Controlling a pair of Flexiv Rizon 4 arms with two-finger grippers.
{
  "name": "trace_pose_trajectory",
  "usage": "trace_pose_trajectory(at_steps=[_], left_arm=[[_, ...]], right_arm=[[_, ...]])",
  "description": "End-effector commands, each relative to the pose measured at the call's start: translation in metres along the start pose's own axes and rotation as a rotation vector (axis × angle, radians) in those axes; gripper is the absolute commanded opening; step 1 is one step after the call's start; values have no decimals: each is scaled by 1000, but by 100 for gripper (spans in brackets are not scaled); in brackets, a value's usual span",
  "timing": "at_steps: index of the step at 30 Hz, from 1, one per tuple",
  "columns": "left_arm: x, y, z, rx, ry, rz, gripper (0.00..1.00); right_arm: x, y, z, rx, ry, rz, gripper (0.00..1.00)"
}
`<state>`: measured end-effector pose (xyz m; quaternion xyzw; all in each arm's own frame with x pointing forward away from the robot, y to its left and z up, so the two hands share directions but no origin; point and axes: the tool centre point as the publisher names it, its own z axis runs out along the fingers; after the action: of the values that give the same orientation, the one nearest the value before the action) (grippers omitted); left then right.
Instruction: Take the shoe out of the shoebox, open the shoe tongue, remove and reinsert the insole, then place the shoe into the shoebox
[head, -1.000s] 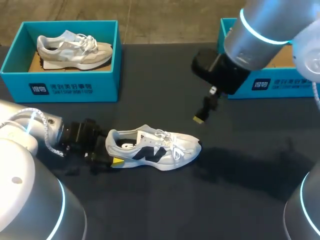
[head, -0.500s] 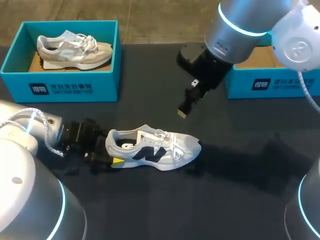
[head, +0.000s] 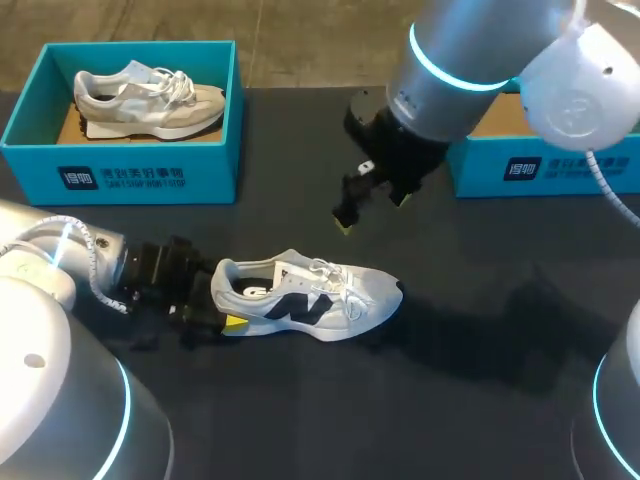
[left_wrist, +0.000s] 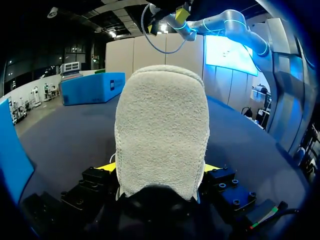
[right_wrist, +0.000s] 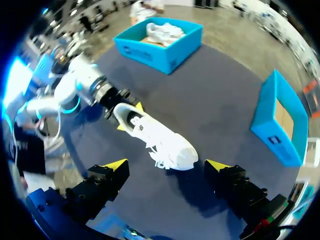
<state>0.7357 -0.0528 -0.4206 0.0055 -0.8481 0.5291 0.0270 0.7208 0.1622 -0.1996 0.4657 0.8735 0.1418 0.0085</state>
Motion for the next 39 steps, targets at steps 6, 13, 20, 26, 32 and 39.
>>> trace_pose_trajectory(at_steps=[6,13,20,26,32,39], left_arm=[[0,0,2,-1,-1,0,0],[0,0,2,-1,-1,0,0],[0,0,2,-1,-1,0,0],[0,0,2,-1,-1,0,0],[0,0,2,-1,-1,0,0],[0,0,2,-1,-1,0,0]], right_arm=[[17,7,23,46,-237,436,100],[25,17,46,46,-297,569,100],[31,27,76,53,-307,673,100],[27,29,101,49,-285,747,100],[31,35,126,92,-297,731,100],[35,33,153,156,-303,670,100]])
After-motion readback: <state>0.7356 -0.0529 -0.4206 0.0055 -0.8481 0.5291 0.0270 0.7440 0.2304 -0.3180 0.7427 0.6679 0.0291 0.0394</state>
